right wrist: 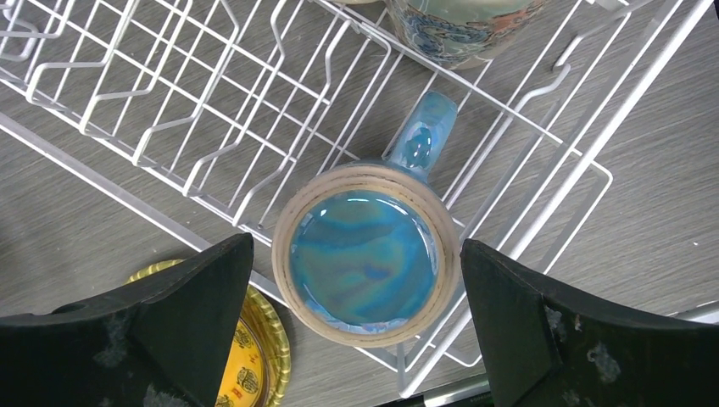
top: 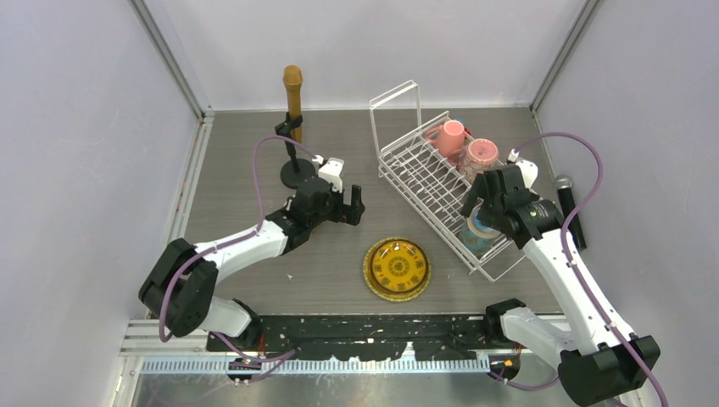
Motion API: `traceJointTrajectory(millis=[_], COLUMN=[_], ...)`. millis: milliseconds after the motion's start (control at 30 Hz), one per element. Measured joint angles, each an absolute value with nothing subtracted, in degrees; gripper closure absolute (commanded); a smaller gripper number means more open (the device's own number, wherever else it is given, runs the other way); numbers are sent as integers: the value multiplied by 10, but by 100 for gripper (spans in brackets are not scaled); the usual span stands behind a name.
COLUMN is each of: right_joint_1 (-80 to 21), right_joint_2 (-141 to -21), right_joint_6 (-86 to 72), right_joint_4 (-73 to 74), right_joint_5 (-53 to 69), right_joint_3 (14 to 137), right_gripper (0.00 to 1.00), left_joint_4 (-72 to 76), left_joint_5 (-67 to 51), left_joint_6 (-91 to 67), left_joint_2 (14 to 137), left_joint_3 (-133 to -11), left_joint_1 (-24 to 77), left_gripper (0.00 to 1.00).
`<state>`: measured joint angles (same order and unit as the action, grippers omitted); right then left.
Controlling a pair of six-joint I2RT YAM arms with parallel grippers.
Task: Unload the mixed dishes from the dish rack
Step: Pick up the cup from the dish rack.
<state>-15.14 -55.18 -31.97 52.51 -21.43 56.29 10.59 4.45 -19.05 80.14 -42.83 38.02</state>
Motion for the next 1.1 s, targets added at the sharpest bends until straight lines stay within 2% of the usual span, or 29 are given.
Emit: traceJointTrajectory(millis=[567,1100], right_joint_1=[-151,-151], right_joint_2=[-604,-643], right_joint_6=[-317,-328], right_joint_4=[543,501], right_joint_5=[-215,-222], right_joint_3=[566,526], right_gripper=[0,0], left_joint_4=[107,107], left_joint_5=[45,48], left_joint_6=[-190,-190], left_joint_2=[801,798], left_joint_3=[-428,-428], left_joint_1=[380,380], left_gripper=[0,0])
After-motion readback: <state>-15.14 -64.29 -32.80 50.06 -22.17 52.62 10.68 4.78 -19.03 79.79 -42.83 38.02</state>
